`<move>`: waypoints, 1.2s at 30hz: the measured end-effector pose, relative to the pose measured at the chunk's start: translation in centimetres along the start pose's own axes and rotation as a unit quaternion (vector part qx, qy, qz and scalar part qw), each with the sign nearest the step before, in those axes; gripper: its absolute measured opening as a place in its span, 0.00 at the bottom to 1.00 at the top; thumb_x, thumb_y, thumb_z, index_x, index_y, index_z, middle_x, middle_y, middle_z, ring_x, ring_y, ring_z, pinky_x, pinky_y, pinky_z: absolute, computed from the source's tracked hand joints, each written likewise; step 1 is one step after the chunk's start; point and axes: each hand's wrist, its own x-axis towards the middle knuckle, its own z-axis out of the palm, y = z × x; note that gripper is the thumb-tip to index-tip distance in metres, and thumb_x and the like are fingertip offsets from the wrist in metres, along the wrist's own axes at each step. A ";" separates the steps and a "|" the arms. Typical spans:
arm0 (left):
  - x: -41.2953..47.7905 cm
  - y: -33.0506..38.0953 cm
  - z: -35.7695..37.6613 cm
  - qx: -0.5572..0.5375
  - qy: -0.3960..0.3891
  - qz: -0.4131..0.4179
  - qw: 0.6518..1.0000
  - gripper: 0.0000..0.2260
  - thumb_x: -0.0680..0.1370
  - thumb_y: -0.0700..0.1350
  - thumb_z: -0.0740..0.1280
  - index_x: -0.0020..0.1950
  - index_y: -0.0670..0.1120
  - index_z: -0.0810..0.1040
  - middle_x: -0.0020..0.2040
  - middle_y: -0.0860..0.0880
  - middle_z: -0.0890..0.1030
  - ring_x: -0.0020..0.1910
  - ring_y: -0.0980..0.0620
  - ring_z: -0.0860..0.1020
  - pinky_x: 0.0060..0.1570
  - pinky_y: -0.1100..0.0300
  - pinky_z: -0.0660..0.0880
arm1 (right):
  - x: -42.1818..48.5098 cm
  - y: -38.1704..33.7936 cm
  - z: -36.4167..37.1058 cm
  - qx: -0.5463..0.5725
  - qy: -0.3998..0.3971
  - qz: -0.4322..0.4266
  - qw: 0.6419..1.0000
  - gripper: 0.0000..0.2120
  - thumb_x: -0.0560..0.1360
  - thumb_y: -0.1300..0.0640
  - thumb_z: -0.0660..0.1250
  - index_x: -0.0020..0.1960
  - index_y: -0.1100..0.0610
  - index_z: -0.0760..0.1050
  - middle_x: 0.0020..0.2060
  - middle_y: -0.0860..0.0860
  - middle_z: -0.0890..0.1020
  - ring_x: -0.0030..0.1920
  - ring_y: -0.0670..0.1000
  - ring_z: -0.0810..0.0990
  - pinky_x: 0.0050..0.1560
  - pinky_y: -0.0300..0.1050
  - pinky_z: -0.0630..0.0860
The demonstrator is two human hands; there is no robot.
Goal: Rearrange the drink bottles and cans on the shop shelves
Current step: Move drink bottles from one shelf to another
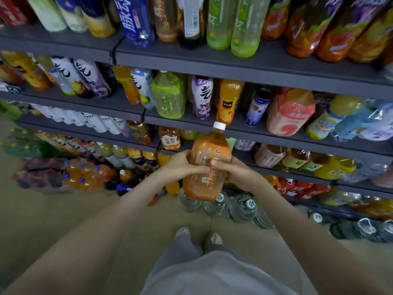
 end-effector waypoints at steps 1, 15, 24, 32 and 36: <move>-0.1 -0.3 0.2 0.006 0.008 -0.006 1.000 0.25 0.64 0.57 0.78 0.58 0.51 0.77 0.52 0.56 0.81 0.51 0.58 0.79 0.50 0.62 0.77 | -0.1 0.3 0.4 -0.007 0.011 0.004 1.000 0.24 0.68 0.45 0.73 0.61 0.48 0.75 0.57 0.49 0.82 0.58 0.52 0.80 0.62 0.58 0.74; -3.8 -3.6 -4.1 0.240 0.065 0.048 0.967 0.29 0.65 0.56 0.75 0.61 0.46 0.71 0.51 0.48 0.78 0.49 0.47 0.77 0.43 0.56 0.74 | 0.5 1.4 12.6 0.052 0.235 0.021 0.970 0.28 0.67 0.43 0.76 0.59 0.54 0.69 0.51 0.44 0.74 0.49 0.47 0.78 0.47 0.45 0.79; -7.2 -8.3 -9.2 0.252 0.082 0.060 0.962 0.32 0.67 0.56 0.74 0.64 0.44 0.67 0.55 0.46 0.77 0.53 0.43 0.77 0.41 0.57 0.70 | 4.9 2.5 20.4 0.083 0.246 0.049 0.965 0.47 0.55 0.41 0.80 0.67 0.54 0.64 0.57 0.51 0.77 0.54 0.52 0.79 0.39 0.45 0.78; -7.3 -8.4 -10.9 0.185 0.101 0.063 0.976 0.32 0.66 0.53 0.75 0.64 0.44 0.66 0.52 0.47 0.77 0.53 0.44 0.77 0.42 0.58 0.69 | 5.9 1.1 21.2 0.046 0.302 0.016 0.952 0.34 0.62 0.50 0.80 0.59 0.55 0.64 0.53 0.51 0.76 0.50 0.47 0.78 0.34 0.36 0.76; -7.4 -7.7 -10.8 0.143 0.130 0.064 0.979 0.31 0.66 0.53 0.76 0.63 0.45 0.67 0.49 0.50 0.76 0.52 0.46 0.77 0.42 0.59 0.69 | 5.4 -0.6 19.8 -0.032 0.286 0.014 0.957 0.46 0.59 0.44 0.81 0.65 0.54 0.56 0.58 0.49 0.71 0.59 0.50 0.73 0.52 0.46 0.76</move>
